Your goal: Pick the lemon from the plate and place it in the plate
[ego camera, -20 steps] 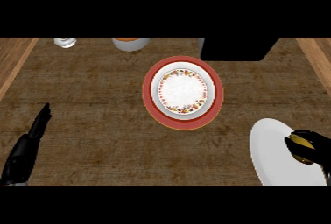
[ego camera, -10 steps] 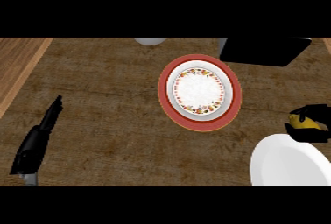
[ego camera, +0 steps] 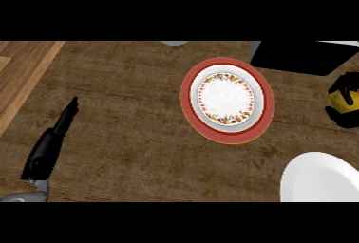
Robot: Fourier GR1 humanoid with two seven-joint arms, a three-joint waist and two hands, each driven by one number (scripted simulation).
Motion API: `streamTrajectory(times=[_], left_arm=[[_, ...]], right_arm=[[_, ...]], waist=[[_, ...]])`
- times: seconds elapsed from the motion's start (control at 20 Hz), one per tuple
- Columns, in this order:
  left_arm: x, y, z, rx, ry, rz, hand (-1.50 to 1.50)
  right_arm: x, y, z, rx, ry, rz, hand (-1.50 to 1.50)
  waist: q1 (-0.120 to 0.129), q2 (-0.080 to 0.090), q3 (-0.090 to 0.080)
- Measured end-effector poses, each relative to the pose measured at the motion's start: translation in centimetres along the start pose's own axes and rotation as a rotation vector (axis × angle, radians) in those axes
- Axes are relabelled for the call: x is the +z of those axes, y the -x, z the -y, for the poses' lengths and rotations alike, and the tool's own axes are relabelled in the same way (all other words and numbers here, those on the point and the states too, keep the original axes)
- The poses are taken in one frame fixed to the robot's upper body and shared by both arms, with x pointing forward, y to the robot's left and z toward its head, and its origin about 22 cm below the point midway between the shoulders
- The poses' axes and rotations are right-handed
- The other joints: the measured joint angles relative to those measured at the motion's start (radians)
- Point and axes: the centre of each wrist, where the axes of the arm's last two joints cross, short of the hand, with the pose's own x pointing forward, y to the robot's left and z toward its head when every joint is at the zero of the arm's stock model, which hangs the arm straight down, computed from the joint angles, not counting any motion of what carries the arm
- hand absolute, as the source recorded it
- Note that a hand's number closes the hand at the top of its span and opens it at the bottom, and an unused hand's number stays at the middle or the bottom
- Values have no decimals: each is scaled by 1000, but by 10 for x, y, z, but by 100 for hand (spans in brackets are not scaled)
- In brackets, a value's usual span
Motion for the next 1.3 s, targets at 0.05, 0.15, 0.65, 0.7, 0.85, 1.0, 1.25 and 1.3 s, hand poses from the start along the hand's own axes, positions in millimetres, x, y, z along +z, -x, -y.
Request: streamTrajectory(times=[0.05, 0.15, 0.65, 0.7, 0.85, 1.0, 1.25, 1.3], left_arm=[[-1, 0, 1, 1, -2, -4, 0], [-1, 1, 0, 1, -6, -10, 0], [3, 10, -6, -4, -39, -52, 0], [7, 13, -4, -3, -41, -58, 0], [11, 13, -10, -9, -61, -69, 0], [16, 18, -14, -13, -71, -78, 0], [21, 19, -22, -13, -85, -95, 0], [24, 20, -21, -12, -87, -99, 0]], right_arm=[[-5, -1, 8, 14, 27, 40, 150], [-13, -2, 22, 25, 91, 124, 150], [-52, -15, 58, -119, 170, 608, 150], [-58, -20, 57, -134, 161, 643, 150], [-76, -34, 53, -173, 118, 732, 150], [-95, -57, 51, -196, 81, 776, 150], [-121, -109, 28, -244, 7, 828, 150], [-124, -118, 24, -254, -12, 828, 150]], waist=[[-2, -1, 0], [-11, -2, 0], [-68, -21, -4], [-72, -23, -5], [-90, -29, -6], [-107, -34, -7], [-131, -41, -8], [-134, -43, -8]])
